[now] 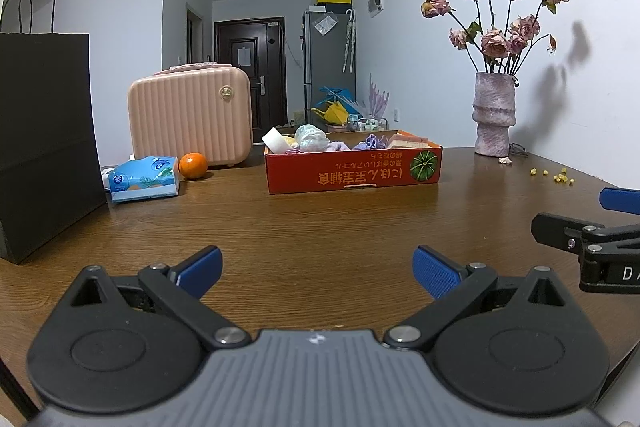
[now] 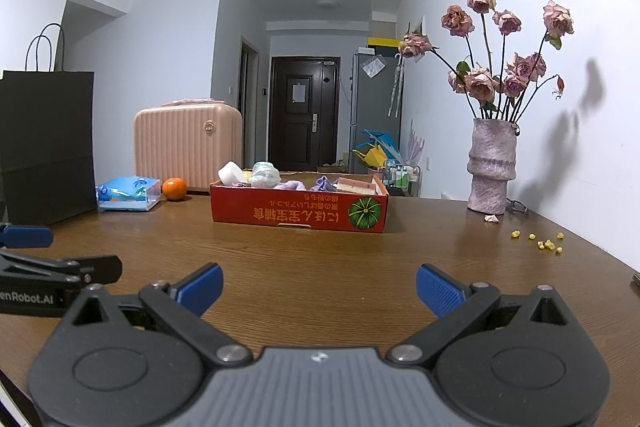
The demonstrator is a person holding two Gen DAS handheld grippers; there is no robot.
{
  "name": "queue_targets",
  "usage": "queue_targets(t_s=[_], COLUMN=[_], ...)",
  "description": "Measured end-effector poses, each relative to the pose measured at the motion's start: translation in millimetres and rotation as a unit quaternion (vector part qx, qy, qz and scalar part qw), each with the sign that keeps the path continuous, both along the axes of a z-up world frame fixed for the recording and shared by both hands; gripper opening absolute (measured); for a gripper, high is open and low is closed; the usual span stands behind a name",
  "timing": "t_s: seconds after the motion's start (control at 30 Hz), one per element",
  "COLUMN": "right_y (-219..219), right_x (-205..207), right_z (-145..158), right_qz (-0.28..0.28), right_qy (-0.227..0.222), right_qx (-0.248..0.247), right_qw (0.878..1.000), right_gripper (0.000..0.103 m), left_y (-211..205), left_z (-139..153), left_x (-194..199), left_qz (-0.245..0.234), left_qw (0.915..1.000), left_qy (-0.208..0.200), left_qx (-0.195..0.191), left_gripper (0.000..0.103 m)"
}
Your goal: Organize soft objects
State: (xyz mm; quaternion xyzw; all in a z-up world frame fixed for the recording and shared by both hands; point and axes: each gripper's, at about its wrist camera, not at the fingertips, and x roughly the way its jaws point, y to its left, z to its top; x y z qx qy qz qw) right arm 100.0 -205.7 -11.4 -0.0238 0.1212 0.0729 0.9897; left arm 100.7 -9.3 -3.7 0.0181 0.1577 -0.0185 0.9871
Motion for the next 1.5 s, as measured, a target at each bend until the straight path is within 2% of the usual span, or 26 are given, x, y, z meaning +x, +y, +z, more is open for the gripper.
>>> queue_targets(t_s=[1.5], right_y=[0.3], right_x=[0.0], right_z=[-0.5], right_qz=[0.000], right_qy=[0.001], right_qx=[0.000], right_qw=[1.000], right_gripper=[0.103], left_y=[-1.2], left_z=[-1.7], left_x=[0.0], left_qz=[-0.010], left_qw=[0.9999], left_qy=[0.001], left_qx=[-0.006], left_gripper=[0.103])
